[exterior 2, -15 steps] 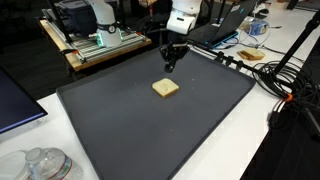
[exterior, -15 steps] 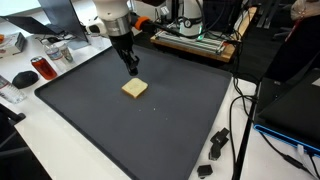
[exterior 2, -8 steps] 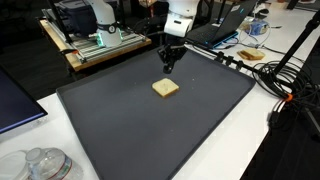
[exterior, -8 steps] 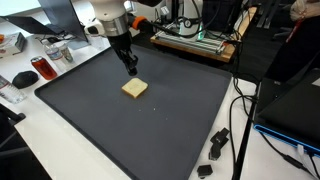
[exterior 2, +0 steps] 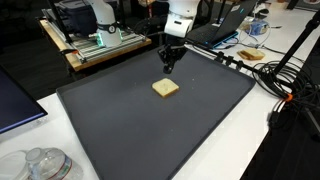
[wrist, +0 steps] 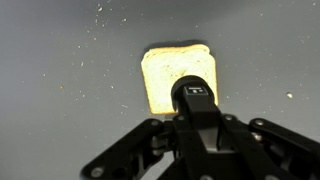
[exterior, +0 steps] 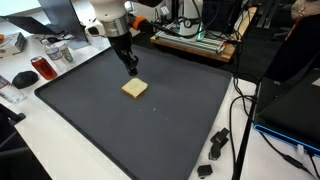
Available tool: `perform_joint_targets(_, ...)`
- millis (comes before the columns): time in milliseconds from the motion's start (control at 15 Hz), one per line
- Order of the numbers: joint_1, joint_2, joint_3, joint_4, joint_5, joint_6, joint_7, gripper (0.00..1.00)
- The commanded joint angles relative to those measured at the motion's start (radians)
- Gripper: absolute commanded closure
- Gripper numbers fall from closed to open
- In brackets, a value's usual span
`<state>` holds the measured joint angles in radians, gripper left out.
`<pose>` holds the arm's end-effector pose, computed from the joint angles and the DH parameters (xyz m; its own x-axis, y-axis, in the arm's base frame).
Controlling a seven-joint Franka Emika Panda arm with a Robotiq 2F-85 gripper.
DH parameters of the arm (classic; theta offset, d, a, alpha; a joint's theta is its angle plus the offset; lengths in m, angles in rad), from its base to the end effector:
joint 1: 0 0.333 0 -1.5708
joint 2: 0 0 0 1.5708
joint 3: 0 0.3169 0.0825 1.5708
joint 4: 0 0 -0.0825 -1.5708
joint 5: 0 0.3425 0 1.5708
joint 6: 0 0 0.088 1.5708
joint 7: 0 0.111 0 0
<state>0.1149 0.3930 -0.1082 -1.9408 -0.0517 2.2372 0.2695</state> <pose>0.5791 0.0055 0.2994 0.9720 -0.2238 -0.0718 -0.2161 -0.9711 0.1015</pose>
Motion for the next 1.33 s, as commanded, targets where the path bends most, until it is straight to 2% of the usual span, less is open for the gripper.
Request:
perform_joint_targets(0,-0.031,0.018,0.025,-0.011,0.006,0.056,0.002,0.95)
perform_joint_targets(667,-0.038,0.08,0.029,-0.085,0.023,0.26,0.0,0.95)
perform_joint_targets(1267,-0.03,0.136,0.027,-0.083,0.022,0.355,0.01,0.95)
